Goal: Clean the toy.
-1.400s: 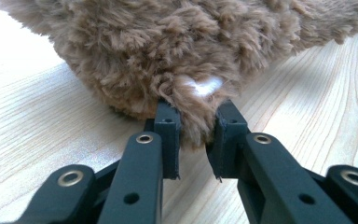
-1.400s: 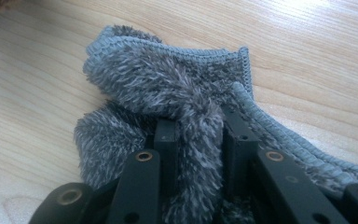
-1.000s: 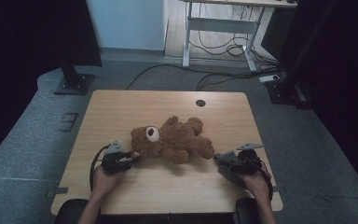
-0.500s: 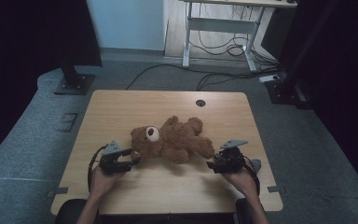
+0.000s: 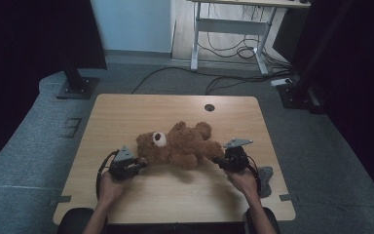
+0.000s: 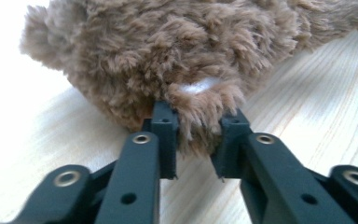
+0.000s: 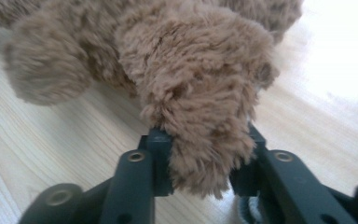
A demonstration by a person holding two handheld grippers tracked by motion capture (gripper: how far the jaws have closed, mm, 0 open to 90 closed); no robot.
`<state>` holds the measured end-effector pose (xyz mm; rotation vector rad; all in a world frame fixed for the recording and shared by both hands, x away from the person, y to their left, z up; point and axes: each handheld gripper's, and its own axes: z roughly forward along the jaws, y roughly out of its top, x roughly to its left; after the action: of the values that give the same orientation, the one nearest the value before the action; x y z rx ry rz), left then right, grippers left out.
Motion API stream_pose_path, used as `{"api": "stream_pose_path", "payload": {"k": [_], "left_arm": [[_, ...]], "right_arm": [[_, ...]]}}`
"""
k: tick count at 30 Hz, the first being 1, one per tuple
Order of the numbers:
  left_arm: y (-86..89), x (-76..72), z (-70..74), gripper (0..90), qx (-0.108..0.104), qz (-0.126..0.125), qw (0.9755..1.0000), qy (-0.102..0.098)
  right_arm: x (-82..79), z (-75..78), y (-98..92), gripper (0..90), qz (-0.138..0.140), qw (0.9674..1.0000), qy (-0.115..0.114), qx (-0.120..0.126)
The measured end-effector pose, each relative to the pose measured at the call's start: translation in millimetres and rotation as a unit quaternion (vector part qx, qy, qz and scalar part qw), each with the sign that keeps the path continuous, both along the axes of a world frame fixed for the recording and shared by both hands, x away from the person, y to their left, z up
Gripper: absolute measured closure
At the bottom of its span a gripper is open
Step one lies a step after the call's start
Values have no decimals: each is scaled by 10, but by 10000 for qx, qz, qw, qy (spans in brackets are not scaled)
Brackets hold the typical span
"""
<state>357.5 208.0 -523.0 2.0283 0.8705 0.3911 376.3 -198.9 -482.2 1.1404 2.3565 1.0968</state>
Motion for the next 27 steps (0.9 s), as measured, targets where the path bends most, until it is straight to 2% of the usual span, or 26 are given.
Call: {"api": "stream_pose_path", "payload": {"k": [3,6,12,14,16,19,21,23,27], "left_arm": [[-14,-4,53,768,-157,37,9997,-181],[-6,2,118,774,-337,28,9991,-253],[53,3,225,768,-732,-38,9972,-169],[60,16,232,765,-812,-57,9967,-67],[52,41,198,762,-754,-45,9971,77],[33,82,114,758,-601,4,9978,265],[36,96,90,753,-612,19,9977,305],[41,105,95,748,-629,19,9975,319],[42,113,89,741,-641,37,9974,327]], "right_arm": [[-26,137,9,697,-5,9995,-285,-111],[-35,289,15,699,9,9987,-481,-140],[-57,545,-5,696,80,9978,-651,-60],[-47,616,-6,692,51,9980,-624,9],[-4,639,-5,688,9,9988,-491,27],[89,556,17,681,3,9995,-301,-89],[135,474,24,669,-27,9997,-205,-93],[158,433,0,646,-60,9999,-146,18],[150,440,-48,526,-17,9999,-101,28]]}}
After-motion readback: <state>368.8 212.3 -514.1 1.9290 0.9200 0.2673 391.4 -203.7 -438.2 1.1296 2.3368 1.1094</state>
